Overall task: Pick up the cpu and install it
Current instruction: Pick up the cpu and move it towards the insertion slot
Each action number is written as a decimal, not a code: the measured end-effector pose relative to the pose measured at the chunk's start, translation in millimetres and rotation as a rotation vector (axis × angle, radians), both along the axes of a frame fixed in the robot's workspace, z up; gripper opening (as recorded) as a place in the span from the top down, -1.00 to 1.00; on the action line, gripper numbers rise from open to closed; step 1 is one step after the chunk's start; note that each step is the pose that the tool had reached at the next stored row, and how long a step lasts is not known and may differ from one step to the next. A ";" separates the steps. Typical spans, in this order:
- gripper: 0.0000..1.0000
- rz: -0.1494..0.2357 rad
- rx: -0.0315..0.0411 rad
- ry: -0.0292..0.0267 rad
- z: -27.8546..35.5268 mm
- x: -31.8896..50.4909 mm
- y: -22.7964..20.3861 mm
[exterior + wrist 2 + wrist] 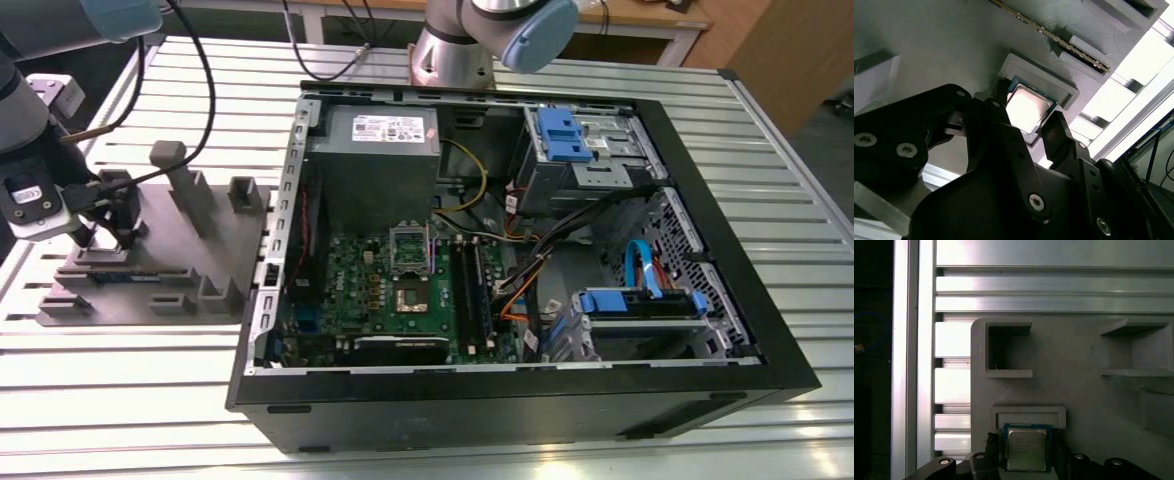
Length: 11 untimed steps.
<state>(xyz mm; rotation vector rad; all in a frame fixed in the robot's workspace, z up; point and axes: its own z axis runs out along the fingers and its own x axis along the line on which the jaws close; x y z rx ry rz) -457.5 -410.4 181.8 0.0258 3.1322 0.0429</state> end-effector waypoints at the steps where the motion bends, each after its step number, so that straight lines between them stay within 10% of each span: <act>1: -0.08 0.000 -0.0002 0.0001 0.1 0.0 0.0; 11: -0.08 0.000 -0.0013 0.0002 1.3 0.0 0.0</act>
